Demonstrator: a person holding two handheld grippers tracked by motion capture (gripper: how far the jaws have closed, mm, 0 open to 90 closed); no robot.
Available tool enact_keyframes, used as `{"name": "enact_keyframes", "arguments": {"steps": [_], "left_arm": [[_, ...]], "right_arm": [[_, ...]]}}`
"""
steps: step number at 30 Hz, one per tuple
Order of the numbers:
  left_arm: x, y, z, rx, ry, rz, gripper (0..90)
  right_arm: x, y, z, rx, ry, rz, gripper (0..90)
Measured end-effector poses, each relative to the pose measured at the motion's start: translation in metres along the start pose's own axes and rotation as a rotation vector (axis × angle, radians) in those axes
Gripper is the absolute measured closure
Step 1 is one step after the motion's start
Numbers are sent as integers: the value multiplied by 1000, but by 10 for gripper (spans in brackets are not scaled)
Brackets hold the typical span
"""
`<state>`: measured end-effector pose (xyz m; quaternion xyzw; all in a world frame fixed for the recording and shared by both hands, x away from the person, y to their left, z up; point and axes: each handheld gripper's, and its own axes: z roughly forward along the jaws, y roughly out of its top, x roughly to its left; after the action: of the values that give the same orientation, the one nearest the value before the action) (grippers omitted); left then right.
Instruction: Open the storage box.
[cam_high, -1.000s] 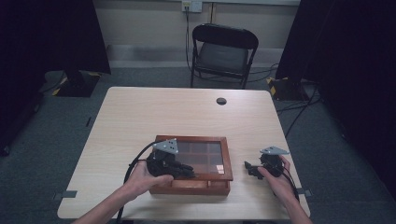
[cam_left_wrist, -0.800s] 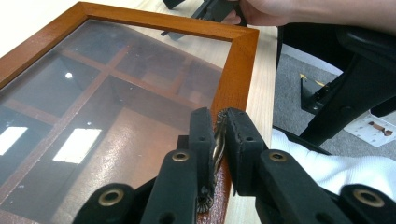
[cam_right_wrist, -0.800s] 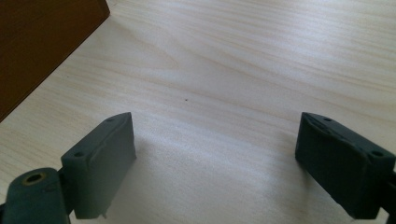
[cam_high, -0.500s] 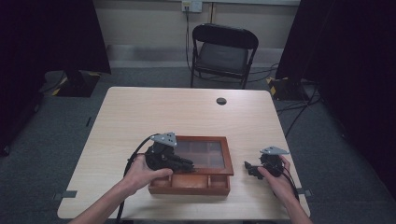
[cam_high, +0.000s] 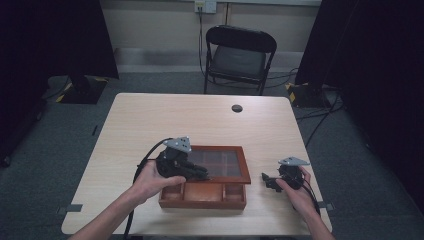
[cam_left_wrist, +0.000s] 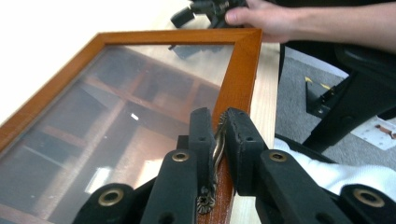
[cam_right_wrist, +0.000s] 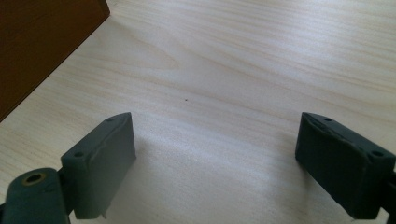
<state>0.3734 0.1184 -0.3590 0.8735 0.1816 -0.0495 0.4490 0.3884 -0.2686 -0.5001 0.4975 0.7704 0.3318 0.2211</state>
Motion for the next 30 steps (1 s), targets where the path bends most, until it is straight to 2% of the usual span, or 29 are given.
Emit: {"name": "enact_keyframes", "arguments": {"steps": [8, 14, 23, 25, 28, 30], "left_arm": [[2, 15, -8, -2, 32, 2, 812], [5, 20, -11, -26, 34, -1, 813], [8, 25, -12, -25, 24, -9, 814], [9, 26, -13, -18, 23, -7, 815], [7, 28, -12, 10, 30, 21, 817], [6, 28, -12, 11, 29, 20, 817]], "right_arm": [[0, 0, 0, 2, 1, 2, 114], [0, 0, 0, -1, 1, 1, 114], [0, 0, 0, 1, 2, 1, 114], [0, 0, 0, 1, 2, 1, 114], [0, 0, 0, 1, 2, 0, 114], [0, 0, 0, 1, 2, 1, 114]]}}
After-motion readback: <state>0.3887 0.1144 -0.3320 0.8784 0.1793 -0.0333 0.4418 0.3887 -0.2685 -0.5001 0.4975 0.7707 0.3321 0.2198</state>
